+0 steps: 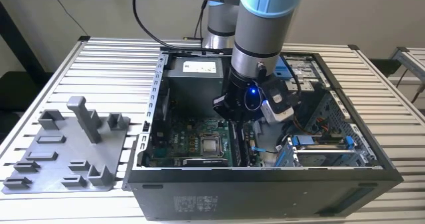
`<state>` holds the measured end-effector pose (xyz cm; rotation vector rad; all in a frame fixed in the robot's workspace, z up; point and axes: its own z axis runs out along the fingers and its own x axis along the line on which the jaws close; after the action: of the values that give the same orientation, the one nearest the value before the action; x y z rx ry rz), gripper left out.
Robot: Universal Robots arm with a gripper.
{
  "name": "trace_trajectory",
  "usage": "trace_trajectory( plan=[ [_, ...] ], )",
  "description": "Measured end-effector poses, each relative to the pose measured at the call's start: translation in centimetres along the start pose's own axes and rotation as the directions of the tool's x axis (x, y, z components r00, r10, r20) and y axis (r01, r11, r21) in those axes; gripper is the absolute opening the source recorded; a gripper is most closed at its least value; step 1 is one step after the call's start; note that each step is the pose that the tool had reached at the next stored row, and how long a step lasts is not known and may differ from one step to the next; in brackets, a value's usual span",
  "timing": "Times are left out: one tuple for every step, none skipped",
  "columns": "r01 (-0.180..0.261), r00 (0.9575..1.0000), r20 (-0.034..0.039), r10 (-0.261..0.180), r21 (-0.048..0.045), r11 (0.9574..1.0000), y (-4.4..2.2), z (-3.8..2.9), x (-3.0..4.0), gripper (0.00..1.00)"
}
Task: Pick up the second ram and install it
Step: 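Press down the second ram until it locks into place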
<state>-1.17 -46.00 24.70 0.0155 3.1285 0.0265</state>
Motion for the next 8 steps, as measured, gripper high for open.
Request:
trace_trajectory(
  plan=[
    [0.000,1.0000,0.0000,0.000,0.0000,1.0000,0.00,0.00,0.00,0.11],
    [0.000,1.0000,0.0000,0.000,0.0000,1.0000,0.00,0.00,0.00,0.11],
    [0.000,1.0000,0.0000,0.000,0.0000,1.0000,0.00,0.00,0.01,0.11],
    [0.000,1.0000,0.0000,0.000,0.0000,1.0000,0.00,0.00,0.01,0.11],
    [0.000,1.0000,0.0000,0.000,0.0000,1.0000,0.00,0.00,0.01,0.11],
    [0.000,1.0000,0.0000,0.000,0.0000,1.0000,0.00,0.00,0.01,0.11],
    [0.001,1.0000,0.0000,-0.001,0.0000,1.0000,0.00,0.00,0.02,0.11],
    [0.003,1.0000,0.0000,-0.003,-0.0001,1.0000,0.00,0.00,0.01,0.11]
  ],
)
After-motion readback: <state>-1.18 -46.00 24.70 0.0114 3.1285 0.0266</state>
